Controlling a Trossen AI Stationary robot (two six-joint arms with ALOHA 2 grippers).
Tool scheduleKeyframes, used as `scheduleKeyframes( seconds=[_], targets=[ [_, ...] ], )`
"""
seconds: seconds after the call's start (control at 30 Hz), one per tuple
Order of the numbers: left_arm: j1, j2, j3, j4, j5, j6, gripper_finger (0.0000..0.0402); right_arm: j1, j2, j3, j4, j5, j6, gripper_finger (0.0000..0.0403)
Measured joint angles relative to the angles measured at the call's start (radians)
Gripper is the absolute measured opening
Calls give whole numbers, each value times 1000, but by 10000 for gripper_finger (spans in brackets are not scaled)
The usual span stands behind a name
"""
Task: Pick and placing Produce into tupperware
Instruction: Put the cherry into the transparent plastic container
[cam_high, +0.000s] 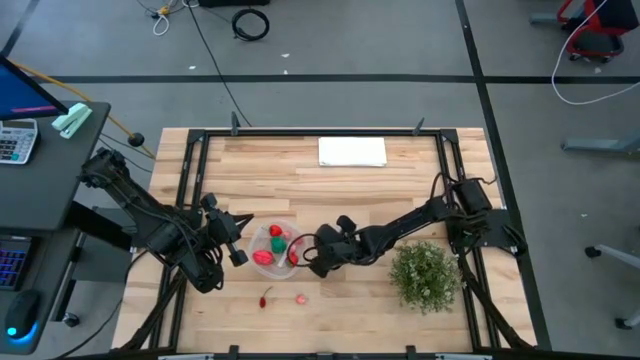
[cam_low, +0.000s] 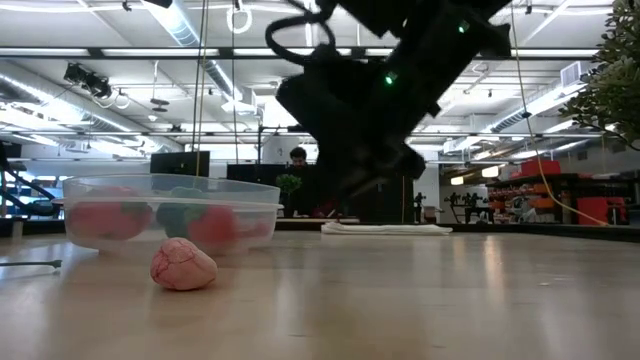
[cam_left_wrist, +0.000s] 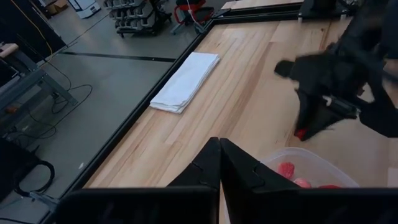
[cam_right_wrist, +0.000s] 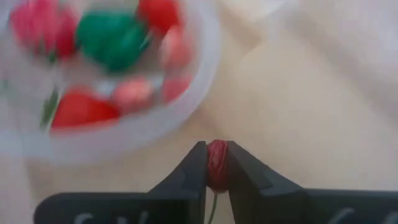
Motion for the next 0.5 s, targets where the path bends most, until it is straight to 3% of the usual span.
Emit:
scheduleKeyframes(
  seconds=[0.17, 0.23, 0.37, 0.5],
  targets=[
    [0, 0, 0, -1, 1, 0, 11, 25, -5, 23, 37, 282, 78, 53],
    [0, 0, 0, 0, 1, 0, 16, 25, -5, 26, 103, 335, 66, 54],
    [0, 0, 0, 0, 1, 0, 24, 19, -5, 28, 305, 301, -37, 55],
    [0, 0, 0, 0, 1, 0, 19, 8, -6, 28, 426, 125, -162, 55]
  ],
)
